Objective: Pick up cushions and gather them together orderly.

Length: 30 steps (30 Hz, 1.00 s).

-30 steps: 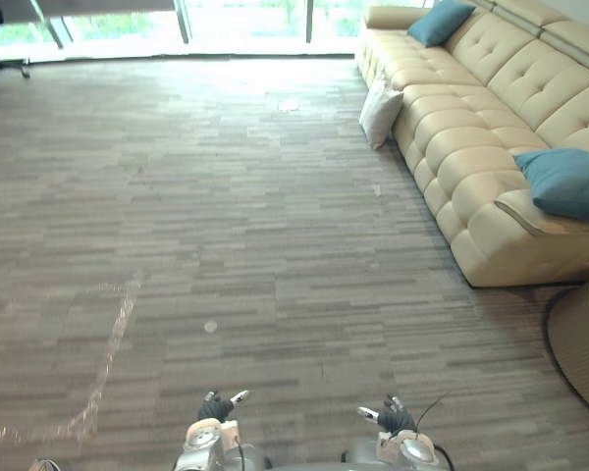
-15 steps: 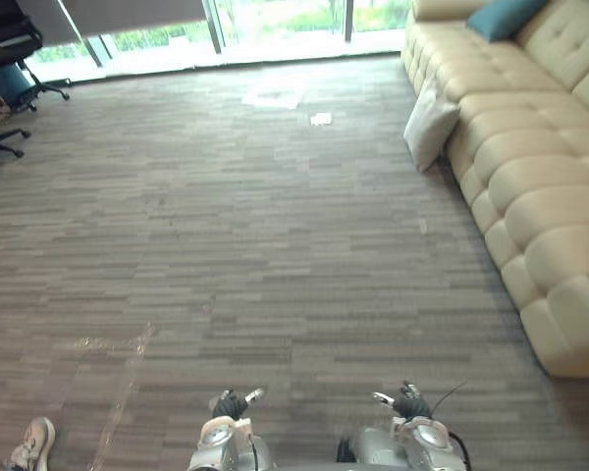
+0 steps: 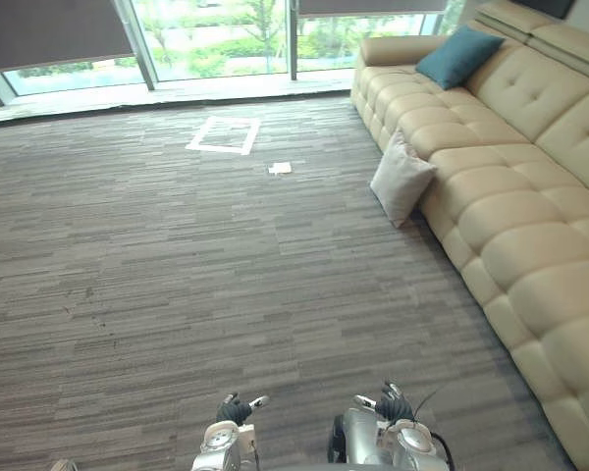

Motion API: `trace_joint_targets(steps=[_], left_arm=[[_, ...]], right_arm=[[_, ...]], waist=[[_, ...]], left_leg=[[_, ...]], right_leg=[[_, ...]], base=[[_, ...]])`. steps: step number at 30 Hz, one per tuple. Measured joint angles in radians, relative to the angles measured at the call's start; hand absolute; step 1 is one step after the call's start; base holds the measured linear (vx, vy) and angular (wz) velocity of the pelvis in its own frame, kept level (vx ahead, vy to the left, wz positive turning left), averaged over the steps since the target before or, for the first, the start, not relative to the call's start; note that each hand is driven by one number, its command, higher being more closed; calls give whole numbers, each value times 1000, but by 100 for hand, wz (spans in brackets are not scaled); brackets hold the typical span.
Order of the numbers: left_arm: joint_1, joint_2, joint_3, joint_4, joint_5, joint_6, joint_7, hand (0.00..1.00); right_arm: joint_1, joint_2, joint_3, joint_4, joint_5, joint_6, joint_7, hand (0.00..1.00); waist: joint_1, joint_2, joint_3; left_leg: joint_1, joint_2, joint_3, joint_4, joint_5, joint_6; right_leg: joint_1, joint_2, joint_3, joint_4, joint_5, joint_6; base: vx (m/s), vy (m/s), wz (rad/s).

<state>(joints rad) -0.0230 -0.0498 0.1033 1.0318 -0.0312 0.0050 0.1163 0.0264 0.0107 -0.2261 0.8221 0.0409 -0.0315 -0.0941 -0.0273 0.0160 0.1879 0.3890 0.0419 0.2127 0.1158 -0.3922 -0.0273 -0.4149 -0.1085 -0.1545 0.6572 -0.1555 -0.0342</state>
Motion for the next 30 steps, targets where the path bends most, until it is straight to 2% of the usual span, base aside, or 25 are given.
trace_joint_targets(steps=[1, 2, 3, 4, 5, 6, 7, 8, 11, 12, 13, 14, 15, 16, 18, 19, 20, 21, 22, 23, 25, 26, 28, 29, 30], left_arm=[[-5, -4, -2, -16, 1, -2, -3, 0], [-2, -9, -2, -32, 1, -1, -5, 0], [2, -11, 8, -38, 1, -1, -5, 0], [14, -4, 45, -62, 0, -1, -5, 0], [15, -7, 79, -92, 0, -3, -3, 0], [22, -4, 86, -107, 0, -9, 6, 0], [32, 0, 85, -132, -1, -19, 13, 0], [34, 0, 86, -142, -1, -22, 13, 0], [34, -6, 107, -159, -1, -30, 14, 0], [31, -7, 114, -158, -1, -33, 15, 0], [32, -6, 114, -158, -2, -35, 15, 0], [31, -5, 113, -158, -1, -37, 15, 0], [31, 5, 112, -156, -1, -36, 15, 0], [32, 20, 111, -151, -1, -35, 15, 0], [31, 29, 100, -148, 0, -34, 13, 0], [30, 30, 93, -141, -1, -31, 14, 0], [24, 31, 93, -125, -1, -24, 15, 0], [18, 30, 89, -104, -1, -15, 15, 0], [12, 27, 66, -85, -1, -10, 14, 0], [5, 20, 42, -71, -2, -5, 15, 0], [5, 19, 34, -65, -1, 2, 14, 0], [6, 14, 33, -59, -1, 3, 13, 0], [12, 4, 18, -59, 0, 2, 11, 0], [7, -3, -5, -44, 2, 2, 3, 0], [13, -9, -3, -42, 11, 2, -6, 0]], right_arm=[[-15, -15, -12, 28, 0, 2, -2, 0], [-19, -23, -15, 29, 0, 16, -3, 0], [-12, -22, -9, 28, 0, 21, -4, 0], [-2, -30, 14, 18, 2, 19, -4, 0], [-8, -27, 31, 24, 3, 20, -6, 0], [-6, -16, 54, 29, 3, 20, -6, 0], [-1, -8, 76, 30, 5, 20, -5, 0], [0, -4, 85, 30, 5, 20, -4, 0], [1, 2, 94, 30, 7, 30, -7, 0], [1, 7, 83, 30, 5, 30, -7, 0], [6, 8, 80, 39, 4, 29, -10, 0], [14, 10, 81, 49, 2, 29, -11, 0], [17, 23, 82, 68, 2, 32, -11, 0], [32, 39, 80, 61, 1, 33, -11, 0], [49, 49, 83, 63, 0, 32, -10, 0], [62, 47, 84, 62, 0, 32, -7, 0], [59, 46, 85, 57, 0, 30, -5, 0], [57, 43, 87, 44, 0, 24, -3, 0], [59, 35, 88, 21, 0, 19, -3, 0], [59, 27, 81, -22, 0, 9, -3, 0], [40, 26, 64, -21, 1, 2, -2, 0], [37, 25, 57, -18, 0, 3, -3, 0], [54, 25, 43, -11, 0, 3, -4, 0], [44, 1, 38, -8, 0, 3, -1, 0], [30, -20, 37, 1, 0, 5, -1, 0]], waist=[[7, 8, 9], [5, 7, 16], [-3, 6, 29], [0, 29, 54], [23, 42, 62], [37, 33, 61], [43, 17, 53], [44, 16, 52], [53, 10, 51], [63, 6, 49], [68, -2, 39], [80, -10, 32], [93, -45, 2], [79, -90, -27], [82, -127, -30], [83, -129, -30], [79, -116, -21], [74, -112, -19], [70, -94, -8], [58, -61, -5], [35, -71, 3], [29, -74, 4], [26, -94, -1], [20, -60, 4], [22, -23, -8]], left_leg=[[1, -20, -20, -9, 104, -27], [-18, -17, -27, 50, 151, -68], [-100, 6, -51, 276, 195, -125], [-308, 110, -52, 775, 352, -188], [-406, 167, -4, 954, 320, -133], [-475, 182, 46, 971, 279, -77], [-561, 199, 132, 878, 256, -46], [-590, 202, 154, 834, 252, -40], [-661, 157, 172, 441, 264, -58], [-656, 127, 149, 245, 300, -89], [-651, 103, 125, 115, 338, -78], [-648, 96, 112, 108, 414, -48], [-636, 65, 115, 128, 443, -7], [-635, 35, 136, 170, 401, 25], [-590, 8, 159, 241, 309, 43], [-521, -9, 168, 234, 257, 50], [-475, -15, 173, 231, 224, 52], [-427, -19, 176, 218, 203, 57], [-356, -19, 185, 192, 179, 59], [-196, -18, 201, 66, 157, 49], [-103, -13, 200, 9, 148, 35], [-67, -10, 199, -6, 148, 35], [3, -39, 170, -30, 144, 29], [39, -19, 148, -31, 136, 16], [29, 4, 137, -6, 152, -8]], right_leg=[[-5, -15, -4, 52, -31, -27], [3, -17, -14, 70, -40, -31], [85, -11, -17, 21, -76, -26], [253, 37, -16, -115, -128, -27], [340, 65, -2, -163, -149, -56], [398, 68, 15, -205, -159, -60], [463, 64, 40, -267, -166, -51], [479, 64, 53, -285, -170, -49], [584, 62, 124, -389, -182, -11], [626, 55, 150, -419, -195, 8], [666, 48, 179, -448, -211, 36], [687, 38, 205, -447, -223, 57], [695, 2, 248, -433, -230, 70], [676, -43, 262, -379, -205, 114], [611, -71, 300, -146, -131, 167], [510, -74, 322, 110, -9, 202], [428, -71, 324, 285, 45, 241], [373, -69, 309, 400, 42, 237], [302, -64, 273, 491, 23, 209], [93, -63, 140, 492, -51, 166], [7, -66, 21, 316, -84, 111], [-1, -64, -33, 184, -73, 90], [21, -57, -73, -102, 32, 48], [35, -40, -76, -59, 34, -55], [30, -18, -78, -46, -2, -61]], base=[[538, -109, 47], [527, -207, 45], [661, -282, 32], [732, -249, -17], [705, -128, -62], [663, -14, -99], [479, -13, -73], [628, 17, -66], [542, 93, -63], [701, 232, -84], [713, 277, -89], [750, 354, -97], [757, 363, -73], [911, 422, -49], [723, 315, -25], [656, 266, -38], [625, 242, -32], [549, 195, -27], [779, 238, -37], [873, 211, -26], [755, 37, 4], [638, -134, 28], [590, -170, 32], [520, -132, -1], [622, -168, -22]])
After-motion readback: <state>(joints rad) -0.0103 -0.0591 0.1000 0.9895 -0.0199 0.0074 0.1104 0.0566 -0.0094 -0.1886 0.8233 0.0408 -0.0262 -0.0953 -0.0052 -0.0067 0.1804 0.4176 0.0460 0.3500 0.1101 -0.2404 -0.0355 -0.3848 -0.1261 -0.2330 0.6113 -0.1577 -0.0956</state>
